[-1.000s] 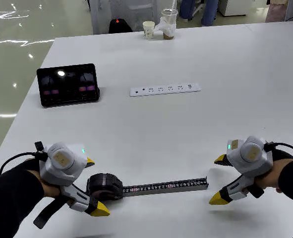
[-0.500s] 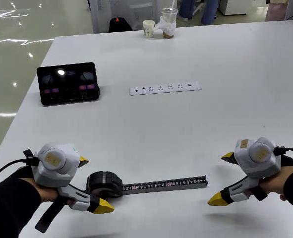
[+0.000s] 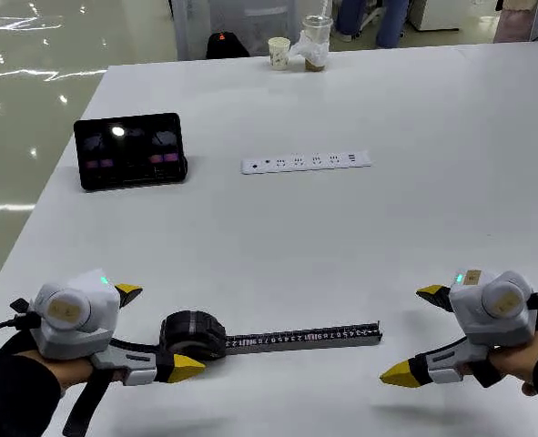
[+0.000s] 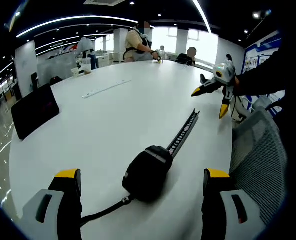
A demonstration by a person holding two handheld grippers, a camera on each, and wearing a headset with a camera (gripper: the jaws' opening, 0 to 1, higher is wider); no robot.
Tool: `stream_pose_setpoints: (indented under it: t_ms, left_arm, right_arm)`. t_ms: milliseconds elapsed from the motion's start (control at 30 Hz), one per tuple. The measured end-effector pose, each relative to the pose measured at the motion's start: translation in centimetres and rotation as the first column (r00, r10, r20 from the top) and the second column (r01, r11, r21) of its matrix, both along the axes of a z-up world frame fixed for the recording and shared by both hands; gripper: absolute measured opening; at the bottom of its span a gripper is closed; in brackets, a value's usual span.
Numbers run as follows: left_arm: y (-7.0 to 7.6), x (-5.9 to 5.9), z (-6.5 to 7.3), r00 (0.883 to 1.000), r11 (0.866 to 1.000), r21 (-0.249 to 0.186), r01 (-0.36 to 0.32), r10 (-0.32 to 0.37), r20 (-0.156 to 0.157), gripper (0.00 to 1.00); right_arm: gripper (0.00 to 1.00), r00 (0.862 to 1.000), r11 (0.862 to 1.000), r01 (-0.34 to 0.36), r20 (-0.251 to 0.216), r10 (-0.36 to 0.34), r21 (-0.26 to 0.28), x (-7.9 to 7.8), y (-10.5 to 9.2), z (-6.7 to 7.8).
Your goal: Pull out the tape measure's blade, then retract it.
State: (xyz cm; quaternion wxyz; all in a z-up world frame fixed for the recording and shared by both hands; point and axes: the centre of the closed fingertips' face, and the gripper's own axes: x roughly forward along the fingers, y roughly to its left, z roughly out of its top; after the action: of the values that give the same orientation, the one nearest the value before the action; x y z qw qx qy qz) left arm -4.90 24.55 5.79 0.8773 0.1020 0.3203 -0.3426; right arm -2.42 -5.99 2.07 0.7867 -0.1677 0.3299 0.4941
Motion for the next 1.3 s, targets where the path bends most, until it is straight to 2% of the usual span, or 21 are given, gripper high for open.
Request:
stream_pose_setpoints:
  t_ms: [100, 167, 267, 367, 433, 600, 833, 1100, 1300]
  left_arm:
    - [0.4, -0.6, -0.2, 1.0, 1.0, 0.009, -0.023, 0.023, 0.009, 0.99]
    - [0.6, -0.8, -0.2, 0.999, 0.999, 0.003, -0.033, 0.033, 0.008, 0.99]
    - [1.1, -1.3, -0.2, 0.998, 0.999, 0.011, -0.053, 0.053, 0.016, 0.99]
    - [1.3, -1.9, -0.1, 0.997, 0.997, 0.006, -0.076, 0.076, 0.008, 0.99]
    - [1.0, -2.3, 0.3, 0.997, 0.998, -0.01, -0.069, 0.069, 0.023, 0.99]
    - [1.2, -2.8, 0.4, 0.996, 0.996, -0.015, -0.086, 0.086, 0.023, 0.99]
    - [1.7, -3.5, -0.2, 0.996, 0.997, 0.001, -0.082, 0.082, 0.028, 0.99]
    - [3.0, -3.9, 0.1, 0.993, 0.994, -0.004, -0.111, 0.111, 0.04, 0.99]
    - [3.3, -4.3, 0.3, 0.992, 0.993, -0.013, -0.12, 0.121, 0.048, 0.99]
  right_arm:
    - [0.99, 1.0, 1.0, 0.002, 0.02, -0.003, 0.011, -0.4, -0.3, 0.6]
    - [0.99, 0.999, 1.0, 0.002, 0.049, -0.003, 0.019, -0.4, -0.5, 1.0]
    - [0.99, 0.998, 0.998, 0.026, 0.05, -0.029, 0.058, -0.9, -0.6, 1.9]
    - [0.99, 0.998, 0.999, 0.013, 0.067, -0.016, 0.047, -1.4, -0.8, 1.8]
    - [0.99, 0.997, 0.999, 0.016, 0.077, -0.019, 0.039, -1.6, -1.2, 1.8]
    - [0.99, 0.997, 0.998, 0.055, 0.057, -0.057, 0.044, -1.5, -2.4, 1.8]
    - [0.99, 0.993, 0.995, 0.091, 0.066, -0.093, 0.031, -1.7, -3.4, 2.0]
    - [0.99, 0.993, 0.994, 0.098, 0.065, -0.1, 0.038, -2.7, -4.3, 2.4]
    - [0.99, 0.993, 0.994, 0.097, 0.07, -0.1, 0.043, -3.0, -4.4, 2.7]
